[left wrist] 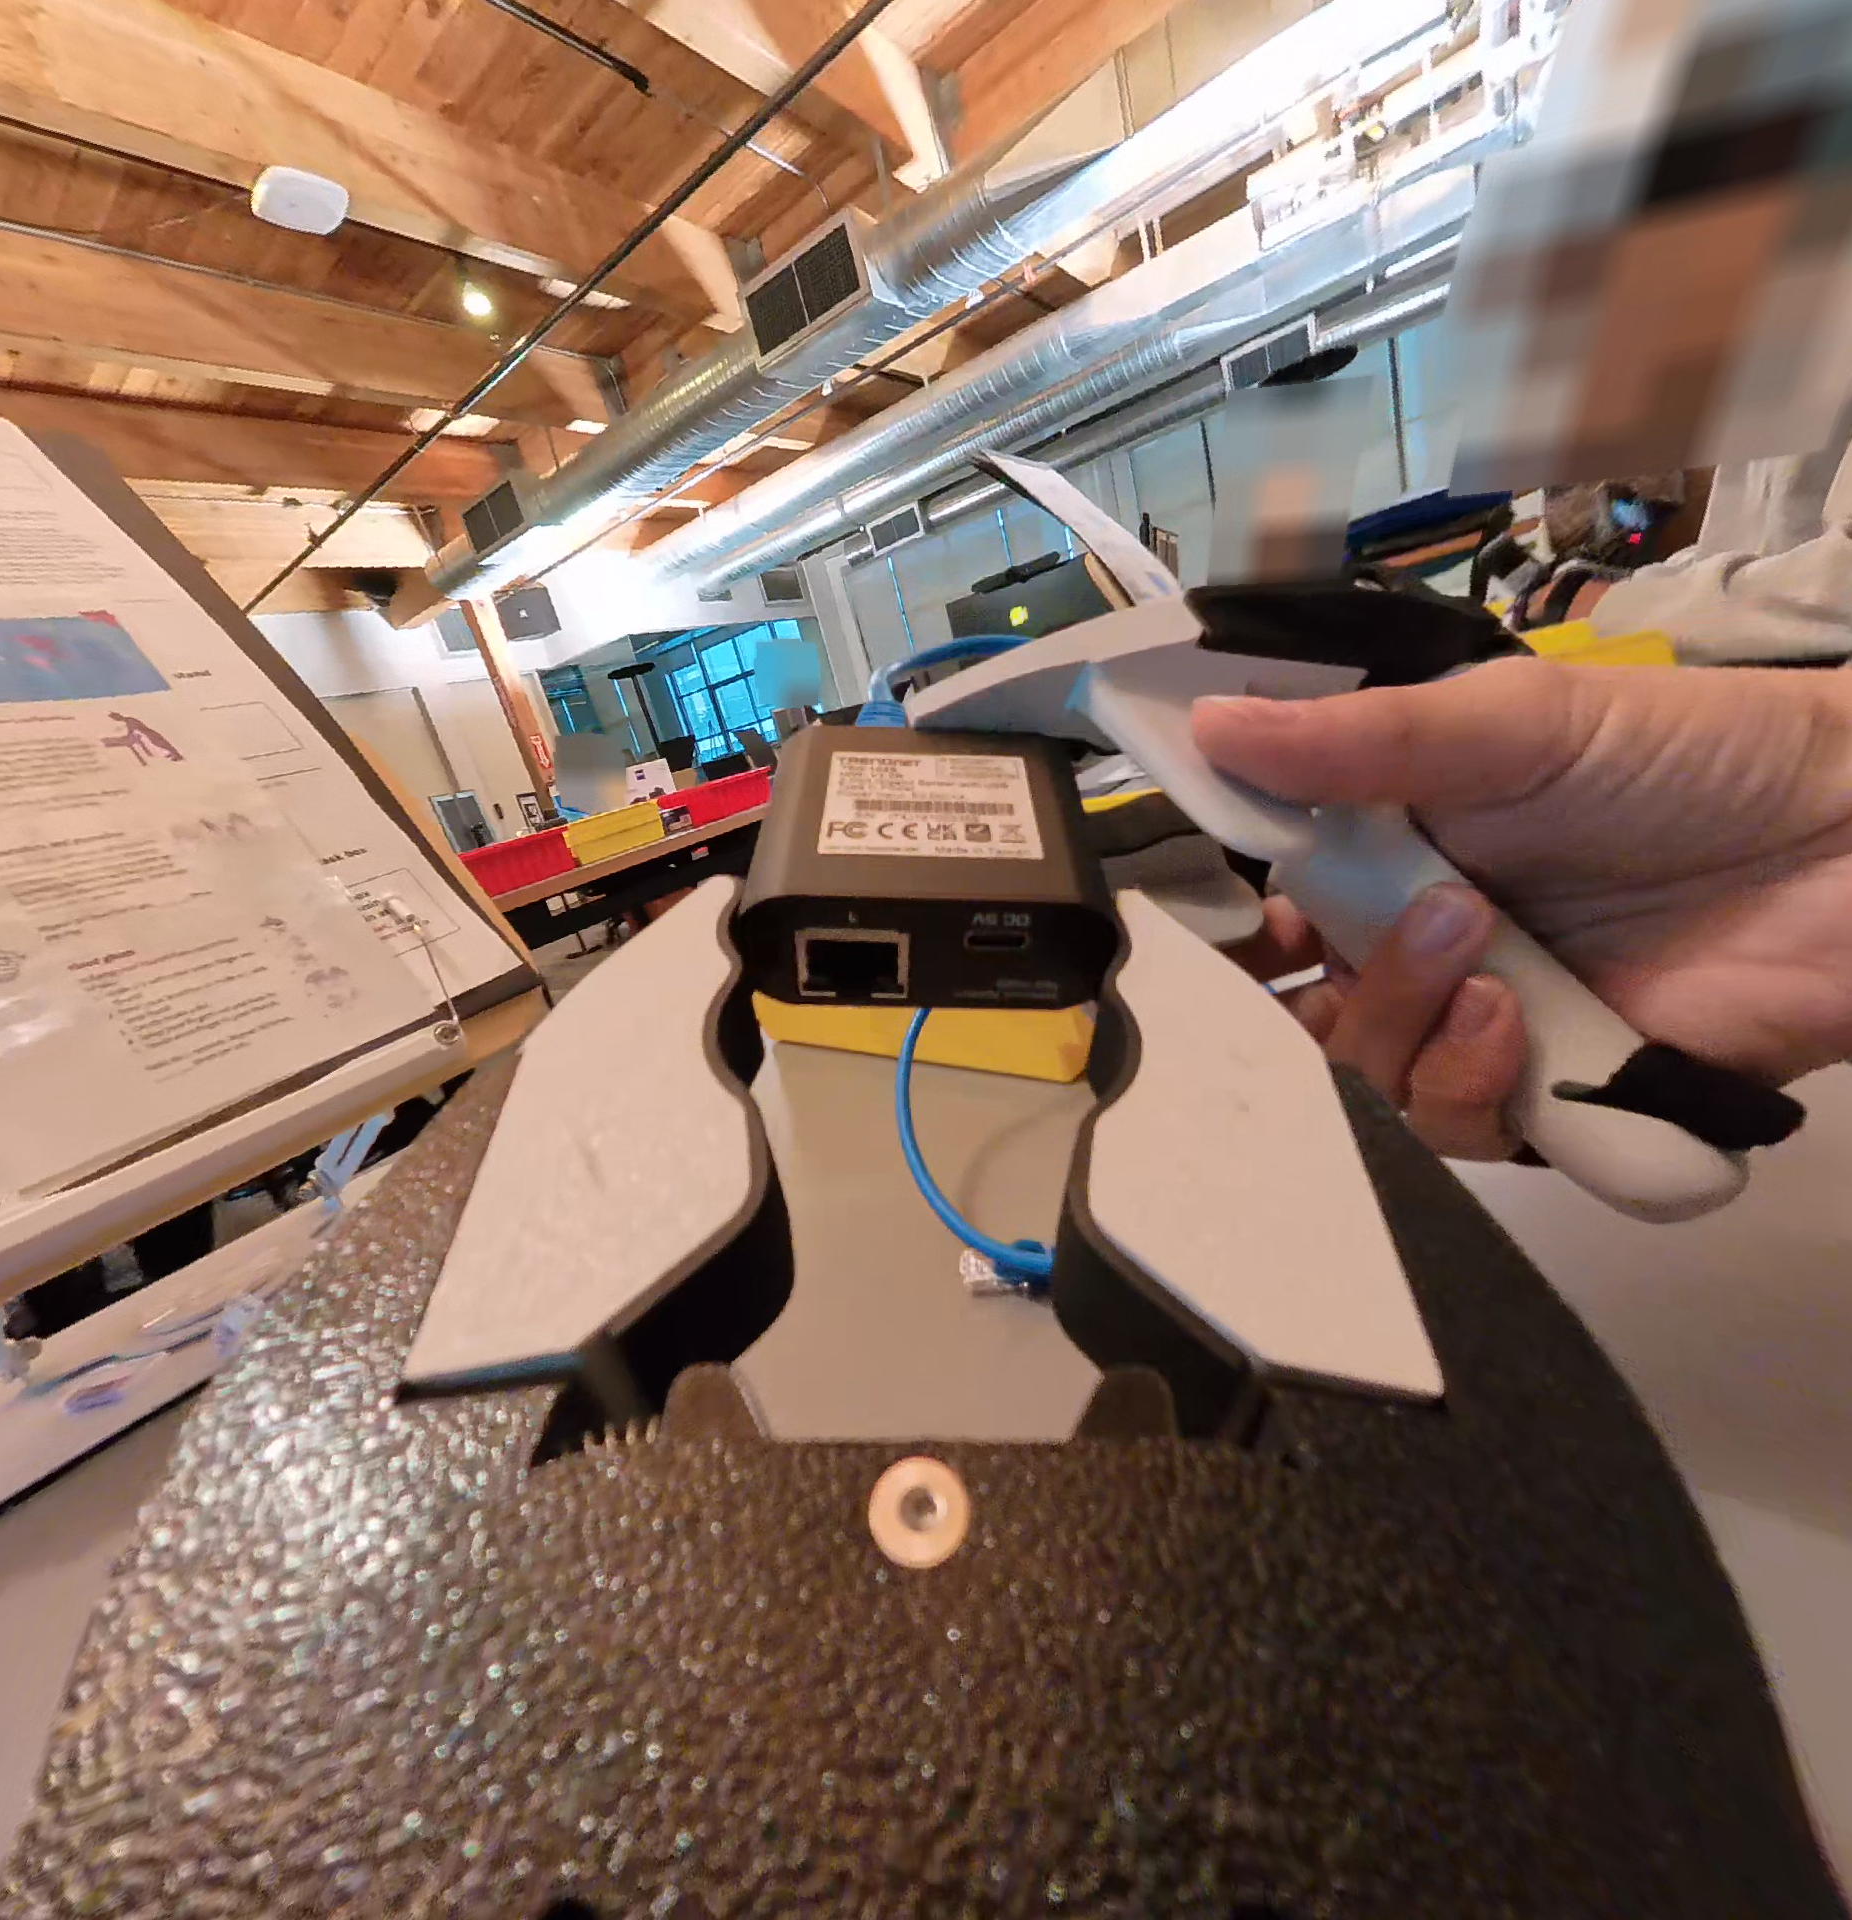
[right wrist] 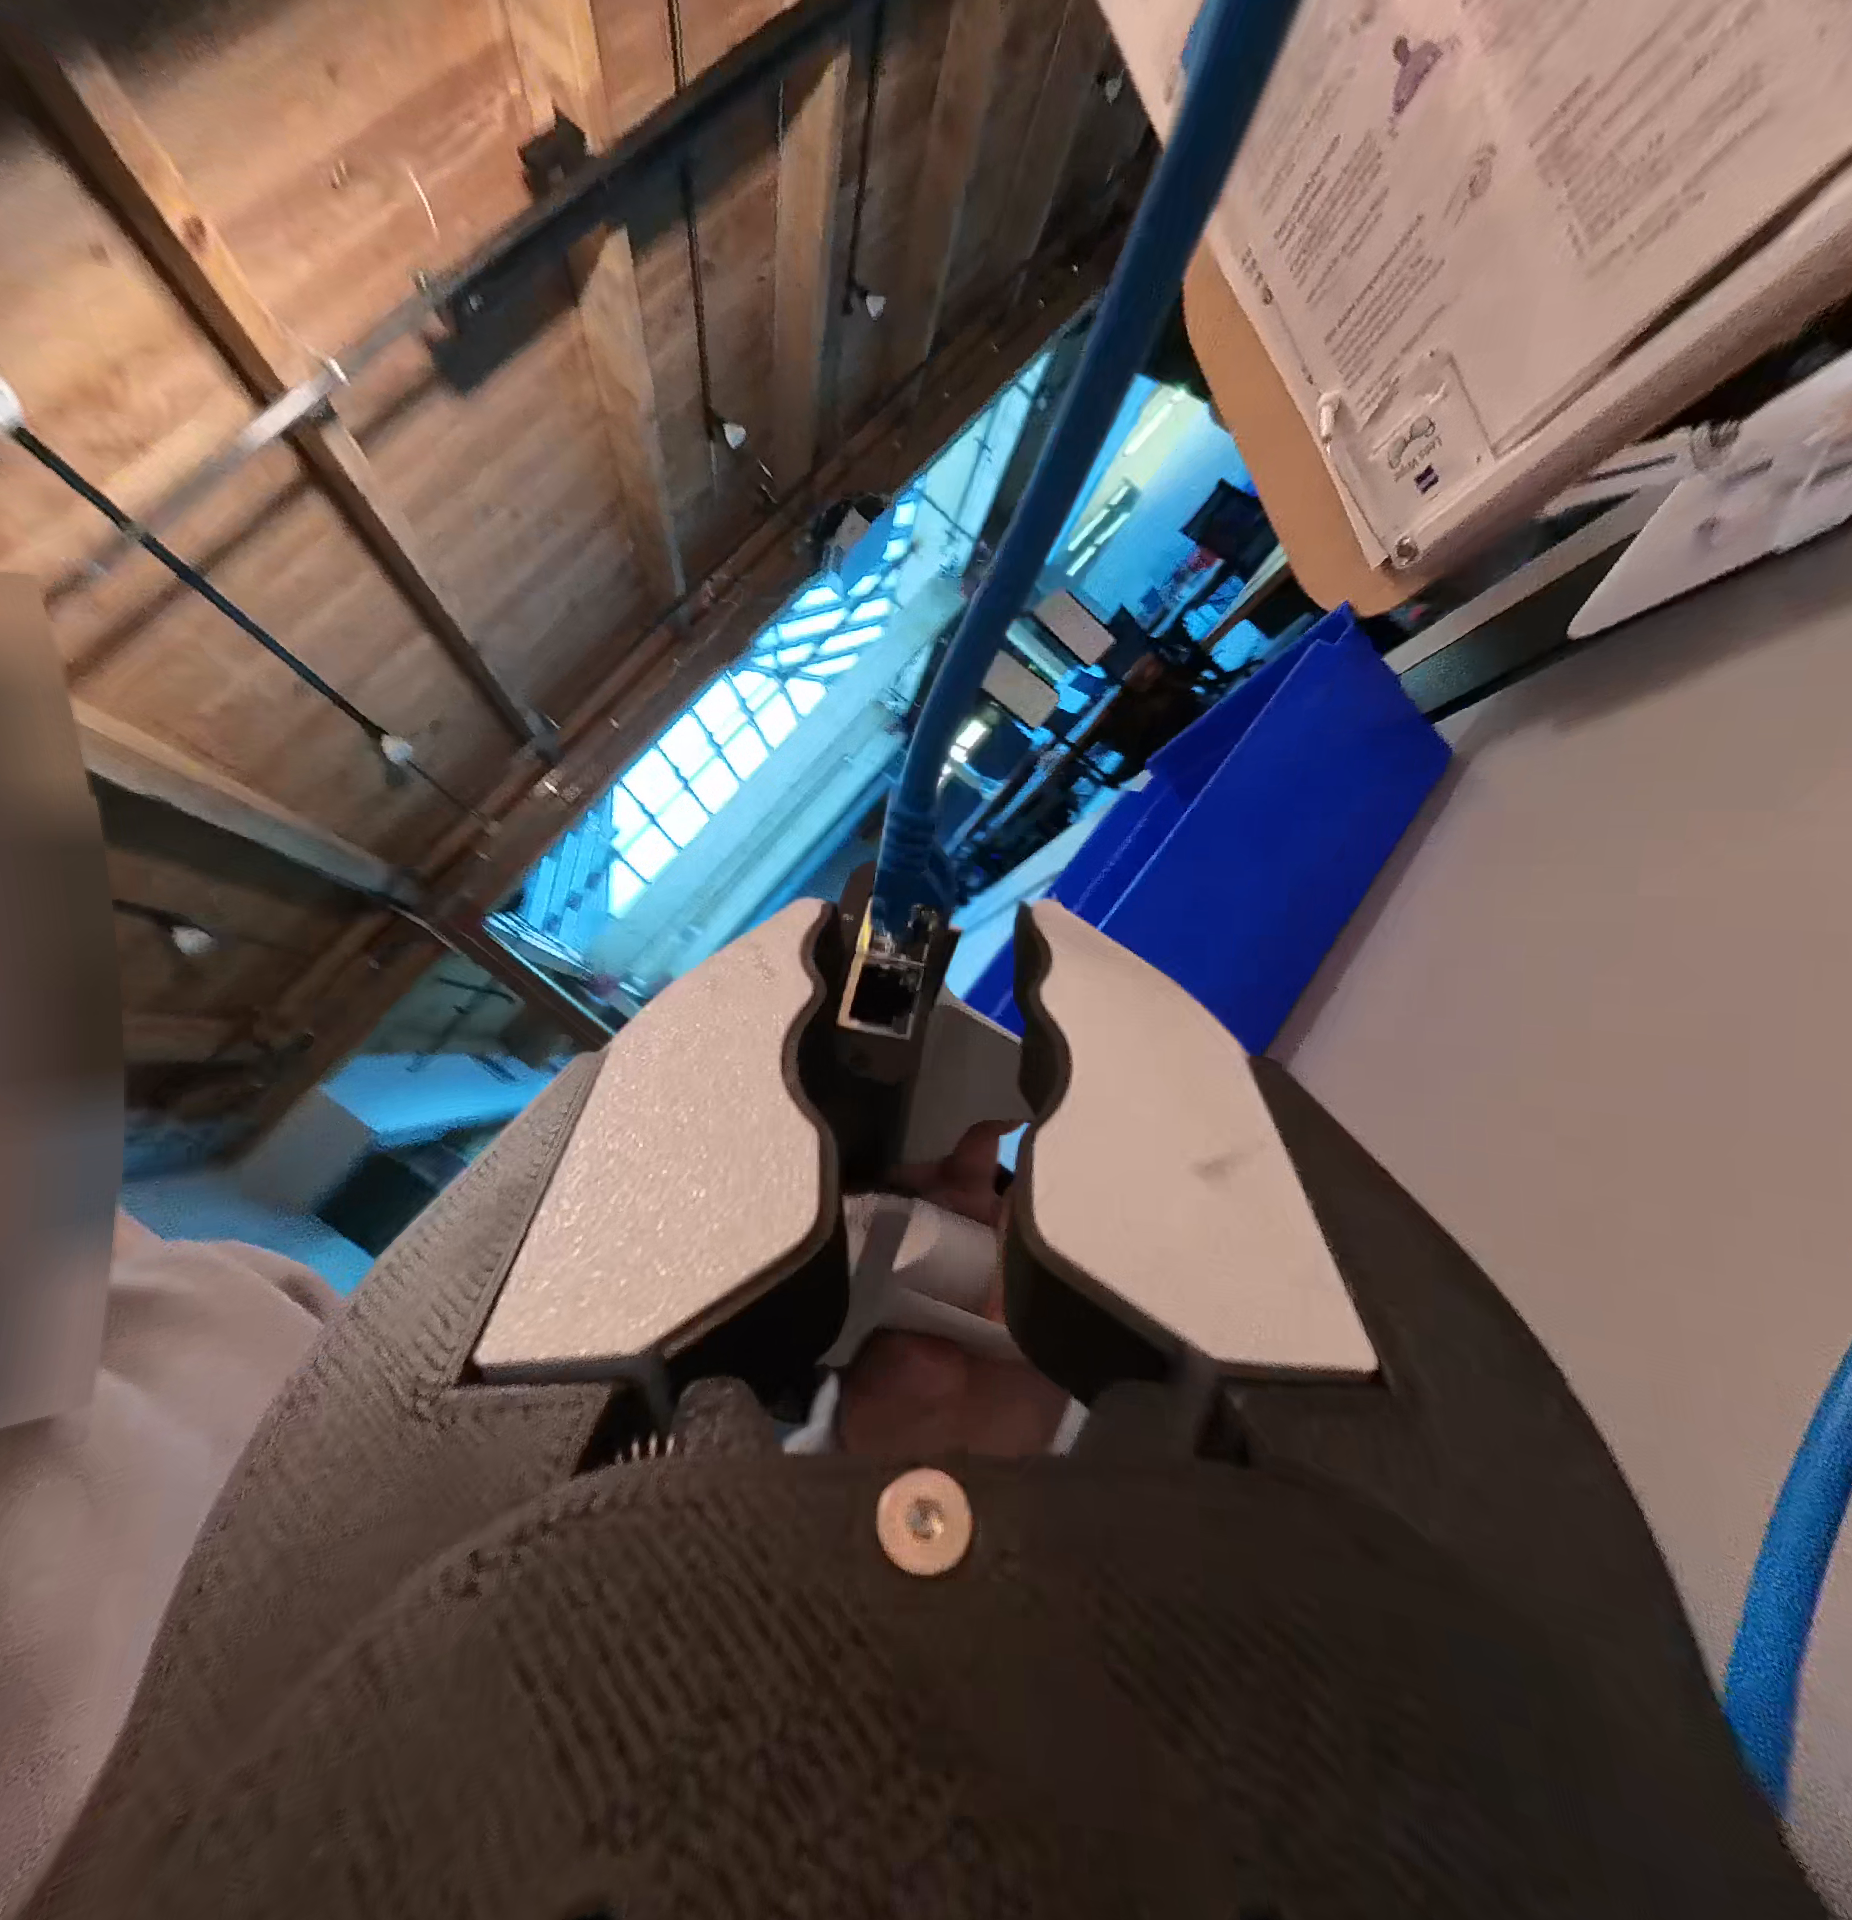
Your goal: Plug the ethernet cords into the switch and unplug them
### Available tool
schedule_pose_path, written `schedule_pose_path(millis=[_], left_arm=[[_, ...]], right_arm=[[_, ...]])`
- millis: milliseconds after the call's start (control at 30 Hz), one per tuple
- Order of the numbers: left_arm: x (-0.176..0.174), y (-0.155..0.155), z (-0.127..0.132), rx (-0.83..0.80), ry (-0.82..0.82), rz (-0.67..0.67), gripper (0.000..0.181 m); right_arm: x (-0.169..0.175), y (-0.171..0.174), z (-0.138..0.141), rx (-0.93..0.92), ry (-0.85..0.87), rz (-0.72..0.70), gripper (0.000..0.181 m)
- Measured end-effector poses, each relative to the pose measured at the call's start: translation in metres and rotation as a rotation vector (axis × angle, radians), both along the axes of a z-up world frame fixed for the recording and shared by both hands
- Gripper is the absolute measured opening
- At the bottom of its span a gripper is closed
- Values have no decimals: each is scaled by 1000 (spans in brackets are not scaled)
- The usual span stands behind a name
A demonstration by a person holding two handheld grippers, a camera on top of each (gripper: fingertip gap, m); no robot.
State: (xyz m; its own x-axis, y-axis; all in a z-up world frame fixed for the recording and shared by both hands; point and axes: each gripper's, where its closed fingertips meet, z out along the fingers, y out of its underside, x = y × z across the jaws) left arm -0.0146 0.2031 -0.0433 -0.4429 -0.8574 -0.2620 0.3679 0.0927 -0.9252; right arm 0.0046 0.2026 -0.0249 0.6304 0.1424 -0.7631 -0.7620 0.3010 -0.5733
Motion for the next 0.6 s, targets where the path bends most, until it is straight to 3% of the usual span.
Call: schedule_pose_path(millis=[100,233,600], left_arm=[[1,-2,-6,44,10,1,61],[1,-7,-11,75,22,-21,61],[1,4,-1,-1,-13,17,61]], right_arm=[[7,-3,-1,77,127,57,33],[-3,5,-6,12,79,145,25],[2,12,2,59,133,116,22]])
